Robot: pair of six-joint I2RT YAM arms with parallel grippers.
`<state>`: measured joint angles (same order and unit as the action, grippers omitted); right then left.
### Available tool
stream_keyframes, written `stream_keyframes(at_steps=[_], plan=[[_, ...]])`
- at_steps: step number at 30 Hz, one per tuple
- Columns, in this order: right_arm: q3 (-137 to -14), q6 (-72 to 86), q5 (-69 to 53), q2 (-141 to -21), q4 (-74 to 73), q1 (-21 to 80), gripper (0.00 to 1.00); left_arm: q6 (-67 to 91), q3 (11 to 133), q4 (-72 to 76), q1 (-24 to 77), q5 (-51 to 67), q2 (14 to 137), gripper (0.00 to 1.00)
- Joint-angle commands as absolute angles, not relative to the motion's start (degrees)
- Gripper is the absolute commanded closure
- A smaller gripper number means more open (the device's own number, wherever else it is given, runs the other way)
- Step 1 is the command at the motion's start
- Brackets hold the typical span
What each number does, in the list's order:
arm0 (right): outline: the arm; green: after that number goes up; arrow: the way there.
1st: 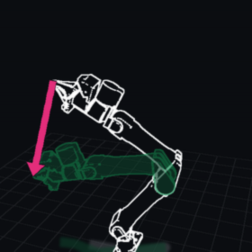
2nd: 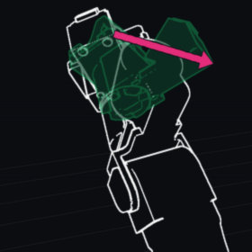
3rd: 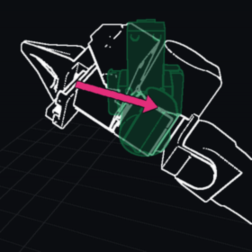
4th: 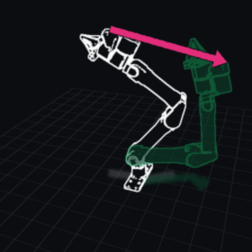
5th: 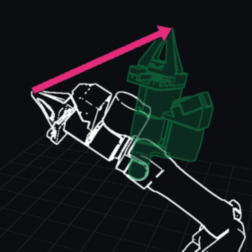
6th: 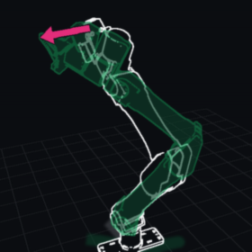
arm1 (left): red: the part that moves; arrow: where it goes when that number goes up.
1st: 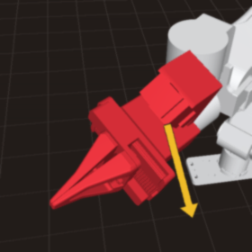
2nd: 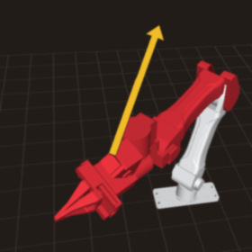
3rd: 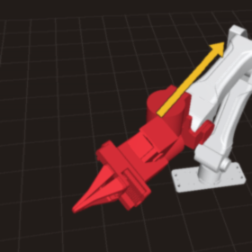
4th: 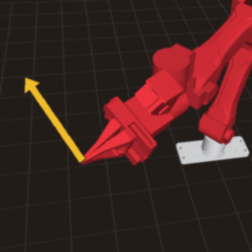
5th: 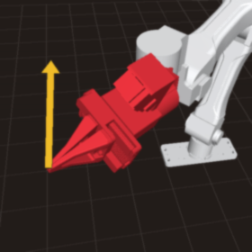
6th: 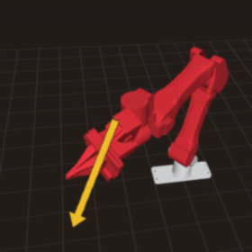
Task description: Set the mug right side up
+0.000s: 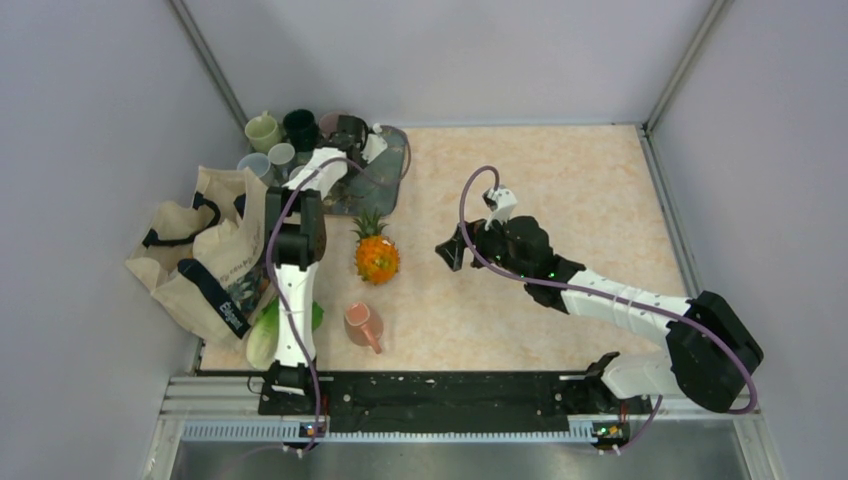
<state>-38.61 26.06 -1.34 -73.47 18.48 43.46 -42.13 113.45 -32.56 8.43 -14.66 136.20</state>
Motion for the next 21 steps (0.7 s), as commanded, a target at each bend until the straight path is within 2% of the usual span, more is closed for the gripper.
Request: stream_keyframes(at_steps=[1, 6, 10, 13, 15, 18, 21], plan=[[-39.8, 24.8, -0.3, -72.2, 18.9, 43.6, 0.01, -42.4, 119.1, -29.0, 6.0, -16.9, 138.5, 1.00], [-40.2, 24.2, -0.5, -72.3, 18.2, 43.6, 0.01, -42.1, 119.3, -29.8, 5.6, -15.2, 137.9, 1.00], [-40.6, 20.6, -0.6, -72.0, 17.8, 46.2, 0.01, -39.9, 112.1, -31.9, 6.2, -6.2, 130.5, 1.00], [-43.8, 13.8, 5.5, -73.7, 14.4, 53.6, 0.01, -37.2, 106.8, -35.6, 6.8, 3.0, 122.6, 0.99], [-46.9, 10.1, 7.5, -76.8, 11.3, 59.9, 0.01, -34.7, 105.2, -41.0, 6.9, 10.4, 117.7, 0.96], [-52.3, 9.1, 11.8, -82.5, 5.5, 67.3, 0.01, -31.5, 102.4, -47.1, 6.8, 15.2, 110.6, 0.90], [-56.6, 9.2, 14.8, -87.9, 2.0, 73.5, 0.01, -28.2, 97.2, -49.4, 6.2, 17.0, 103.5, 0.79]])
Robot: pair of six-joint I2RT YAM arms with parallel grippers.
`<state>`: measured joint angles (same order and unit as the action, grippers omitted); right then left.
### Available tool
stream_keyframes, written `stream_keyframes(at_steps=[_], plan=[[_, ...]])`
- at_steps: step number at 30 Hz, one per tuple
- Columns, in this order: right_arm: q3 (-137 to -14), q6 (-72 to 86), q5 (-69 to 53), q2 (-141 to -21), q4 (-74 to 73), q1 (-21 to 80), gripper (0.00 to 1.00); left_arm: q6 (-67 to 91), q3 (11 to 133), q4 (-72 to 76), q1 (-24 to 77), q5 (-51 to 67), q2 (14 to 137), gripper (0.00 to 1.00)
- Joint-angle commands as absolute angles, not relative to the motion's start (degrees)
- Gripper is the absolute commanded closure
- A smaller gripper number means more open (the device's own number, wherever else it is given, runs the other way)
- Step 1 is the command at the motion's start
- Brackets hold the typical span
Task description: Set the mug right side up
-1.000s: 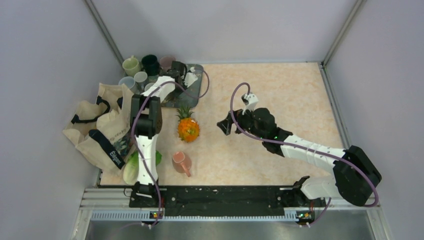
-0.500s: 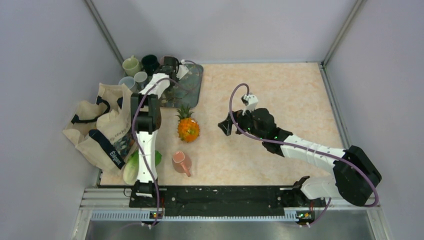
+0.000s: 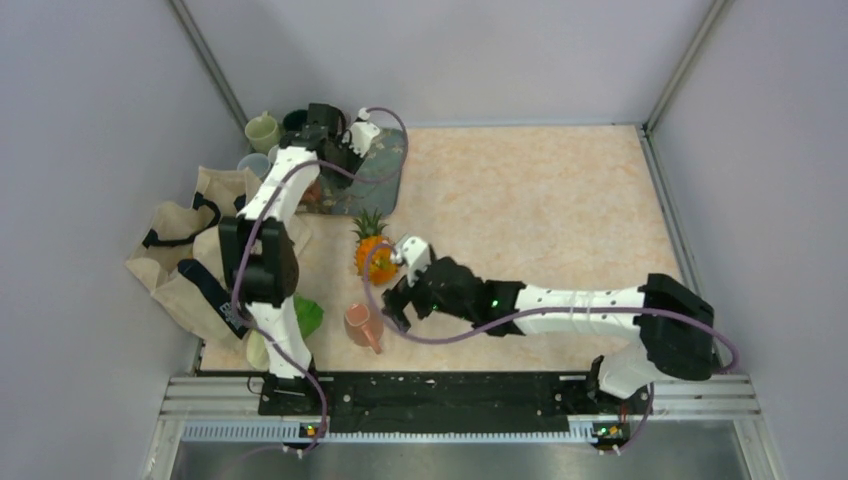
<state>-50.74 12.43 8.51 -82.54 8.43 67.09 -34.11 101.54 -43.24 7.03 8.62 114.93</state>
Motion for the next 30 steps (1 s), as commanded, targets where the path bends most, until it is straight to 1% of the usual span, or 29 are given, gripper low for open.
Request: stream_keyframes(at_steps=[1, 4, 8, 13, 15, 18, 20, 21, 22, 23, 24, 25, 28, 30], plan=[[-57.9, 9.5, 15.3, -89.5, 1.4, 75.3, 0.01, -27.2, 95.1, -49.6, 5.6, 17.9, 101.2, 0.72], [-62.1, 10.3, 18.3, -94.7, -2.4, 79.0, 0.03, -23.3, 88.2, -48.3, 3.2, 20.3, 93.3, 0.51], [-67.6, 10.1, 20.7, -100.0, -7.7, 81.9, 0.07, -20.6, 79.6, -45.2, 1.0, 20.3, 85.0, 0.42], [-73.3, 9.4, 20.0, -105.5, -11.9, 82.8, 0.12, -20.6, 74.9, -43.3, 0.4, 19.1, 78.6, 0.40], [-76.2, 8.6, 21.3, -108.6, -14.0, 82.7, 0.19, -20.4, 74.1, -42.6, -1.0, 18.5, 77.5, 0.39], [-78.8, 8.4, 25.0, -111.4, -15.9, 82.7, 0.32, -20.0, 73.9, -42.5, -1.7, 18.6, 77.0, 0.40], [-78.8, 9.5, 25.3, -111.7, -15.8, 81.7, 0.35, -19.9, 74.0, -42.7, -1.9, 19.1, 76.9, 0.39], [-78.7, 9.9, 24.5, -111.8, -15.7, 81.2, 0.40, -19.8, 74.2, -42.9, -1.9, 19.5, 76.9, 0.39], [-78.3, 10.5, 23.9, -111.7, -15.7, 80.6, 0.49, -19.8, 74.3, -43.1, -2.0, 19.9, 76.8, 0.40], [-78.0, 11.1, 23.6, -111.5, -15.6, 80.1, 0.63, -19.8, 74.6, -43.3, -1.9, 20.1, 76.8, 0.40], [-77.5, 11.6, 23.5, -111.3, -15.4, 79.7, 0.75, -19.8, 74.7, -43.5, -1.9, 20.4, 76.7, 0.40], [-76.8, 12.0, 23.6, -110.8, -15.3, 79.3, 0.83, -19.8, 74.8, -43.7, -2.0, 20.7, 76.6, 0.40], [-74.6, 13.1, 22.8, -108.1, -14.4, 78.6, 0.98, -19.9, 75.6, -44.5, -2.1, 21.9, 76.2, 0.40], [-72.5, 14.5, 21.8, -105.3, -13.3, 77.6, 1.00, -19.7, 77.0, -46.1, -2.1, 22.8, 76.3, 0.40]])
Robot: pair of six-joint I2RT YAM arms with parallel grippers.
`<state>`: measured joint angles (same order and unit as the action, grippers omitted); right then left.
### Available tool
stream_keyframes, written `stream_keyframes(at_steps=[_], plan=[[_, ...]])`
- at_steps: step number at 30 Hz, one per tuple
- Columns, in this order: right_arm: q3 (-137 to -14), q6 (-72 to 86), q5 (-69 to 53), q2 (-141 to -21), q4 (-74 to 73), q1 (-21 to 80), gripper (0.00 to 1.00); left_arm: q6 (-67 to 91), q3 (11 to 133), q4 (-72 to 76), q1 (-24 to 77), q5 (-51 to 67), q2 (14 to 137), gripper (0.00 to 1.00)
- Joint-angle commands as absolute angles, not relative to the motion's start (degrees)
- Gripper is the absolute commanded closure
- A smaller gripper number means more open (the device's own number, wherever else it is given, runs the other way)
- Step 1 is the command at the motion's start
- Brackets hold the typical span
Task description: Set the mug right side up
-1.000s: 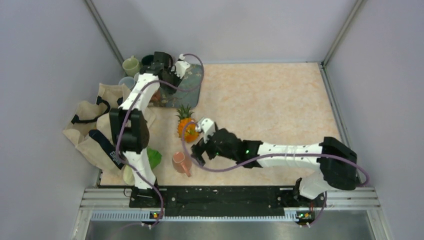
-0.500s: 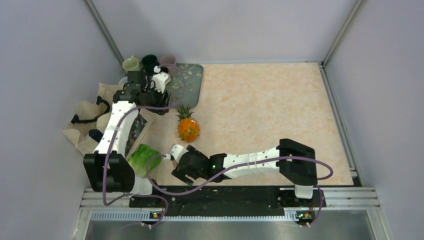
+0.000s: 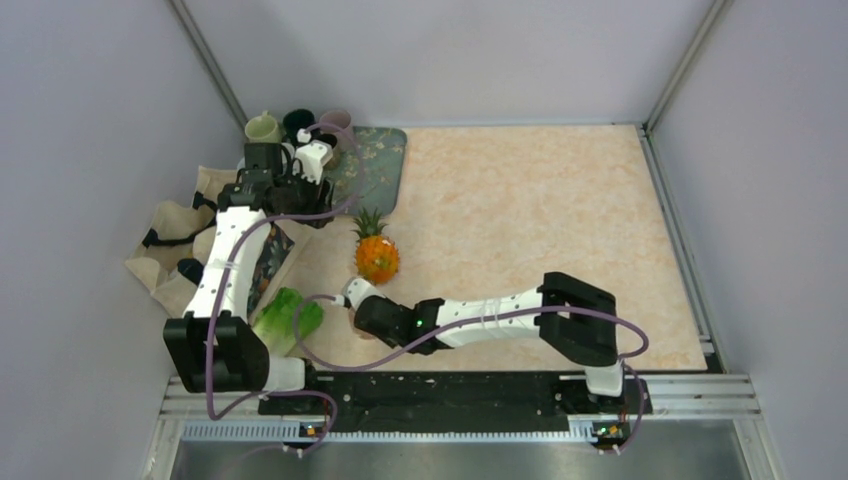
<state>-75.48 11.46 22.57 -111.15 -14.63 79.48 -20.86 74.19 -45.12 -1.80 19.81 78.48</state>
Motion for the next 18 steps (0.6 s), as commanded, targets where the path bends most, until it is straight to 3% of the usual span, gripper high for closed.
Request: stream_keyframes(at_steps=[1, 6, 10, 18], plan=[[-71.1, 15.3, 21.1, -103.3, -12.3, 77.0, 1.00, -19.5, 78.1, -47.1, -2.0, 23.0, 76.4, 0.40], [-58.0, 19.9, 8.8, -87.6, 2.1, 71.0, 1.00, -17.5, 84.9, -51.7, -2.1, 31.5, 76.6, 0.39], [-47.8, 26.4, -1.4, -73.9, 20.9, 63.4, 1.00, -12.0, 89.3, -52.3, -1.8, 42.9, 76.3, 0.30], [-39.5, 41.2, -2.4, -64.2, 39.7, 47.1, 1.00, -2.9, 94.8, -51.6, 8.1, 54.9, 77.7, 0.27]])
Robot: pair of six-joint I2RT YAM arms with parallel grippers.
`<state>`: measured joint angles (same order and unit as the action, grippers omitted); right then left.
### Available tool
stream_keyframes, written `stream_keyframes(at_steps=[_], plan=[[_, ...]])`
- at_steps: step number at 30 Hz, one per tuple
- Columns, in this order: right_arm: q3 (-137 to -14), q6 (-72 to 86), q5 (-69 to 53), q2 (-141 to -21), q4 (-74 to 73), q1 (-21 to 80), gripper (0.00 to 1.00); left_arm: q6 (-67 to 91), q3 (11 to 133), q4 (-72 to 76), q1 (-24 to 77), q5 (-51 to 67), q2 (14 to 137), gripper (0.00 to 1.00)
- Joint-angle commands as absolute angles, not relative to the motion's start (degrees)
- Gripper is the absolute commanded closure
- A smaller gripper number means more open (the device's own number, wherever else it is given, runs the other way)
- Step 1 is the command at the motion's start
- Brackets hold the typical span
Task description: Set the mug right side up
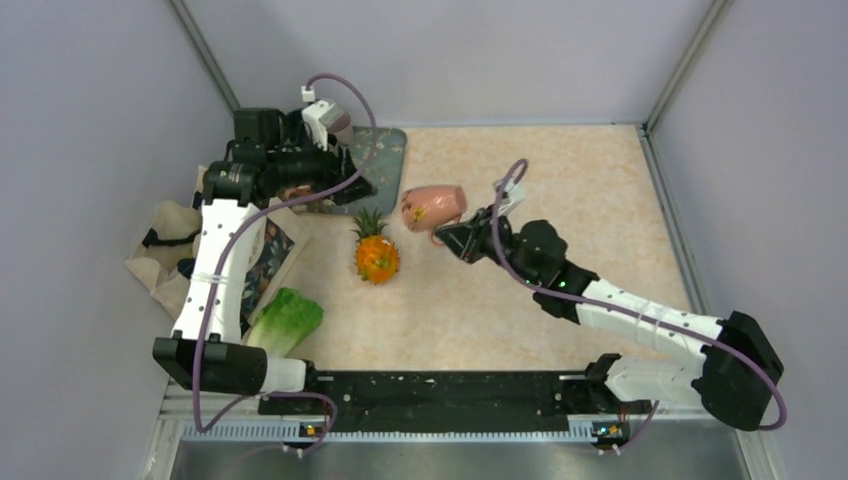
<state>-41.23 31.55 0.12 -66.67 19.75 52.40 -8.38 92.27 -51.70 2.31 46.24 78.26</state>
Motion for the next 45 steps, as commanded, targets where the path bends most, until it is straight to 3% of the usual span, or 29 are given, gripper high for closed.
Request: stream_keyframes(at_steps=[1, 5, 10, 17, 19, 22, 25, 28, 31, 34, 35, 39, 45], plan=[[-38.5, 42.9, -2.5, -64.1, 43.1, 46.1, 1.00, -1.8, 94.6, -50.7, 9.9, 54.9, 77.6, 0.26], [-38.2, 44.8, -2.5, -64.4, 50.0, 45.2, 1.00, 3.8, 92.7, -45.2, 17.1, 54.6, 77.7, 0.25], [-38.5, 45.8, -3.3, -65.2, 52.9, 45.1, 1.00, 9.7, 92.7, -37.5, 18.9, 56.8, 79.3, 0.26], [-38.6, 47.6, -5.2, -66.8, 55.2, 45.1, 1.00, 13.6, 93.5, -33.3, 21.1, 57.7, 82.4, 0.36], [-38.5, 48.2, -5.5, -67.6, 56.0, 45.1, 1.00, 16.2, 93.7, -30.2, 22.3, 59.8, 83.0, 0.43], [-38.8, 49.3, -6.3, -69.4, 56.8, 44.8, 1.00, 17.5, 95.8, -29.9, 24.1, 62.8, 84.3, 0.65], [-39.7, 50.2, -8.2, -71.5, 56.6, 44.4, 1.00, 18.4, 96.2, -29.3, 24.9, 63.1, 85.1, 0.99], [-41.8, 50.6, -9.7, -73.9, 51.9, 44.1, 0.99, 15.1, 97.0, -33.0, 24.8, 57.9, 85.2, 1.00], [-41.9, 49.3, -8.7, -74.7, 45.9, 43.9, 0.48, 0.6, 101.7, -43.5, 24.8, 42.2, 86.3, 1.00], [-41.4, 45.8, -6.9, -74.5, 40.4, 43.9, 0.08, -9.6, 102.5, -46.9, 23.8, 24.6, 87.2, 1.00], [-41.2, 44.7, -6.5, -74.4, 38.8, 43.9, 0.02, -12.1, 102.0, -46.9, 23.3, 20.2, 87.6, 1.00], [-39.7, 41.2, -4.4, -72.9, 33.4, 43.9, 0.01, -21.8, 100.2, -46.8, 20.8, 5.2, 92.1, 1.00], [-38.6, 35.7, -1.2, -69.4, 27.0, 43.8, 0.01, -28.2, 109.3, -53.0, 13.8, 2.0, 107.9, 1.00]])
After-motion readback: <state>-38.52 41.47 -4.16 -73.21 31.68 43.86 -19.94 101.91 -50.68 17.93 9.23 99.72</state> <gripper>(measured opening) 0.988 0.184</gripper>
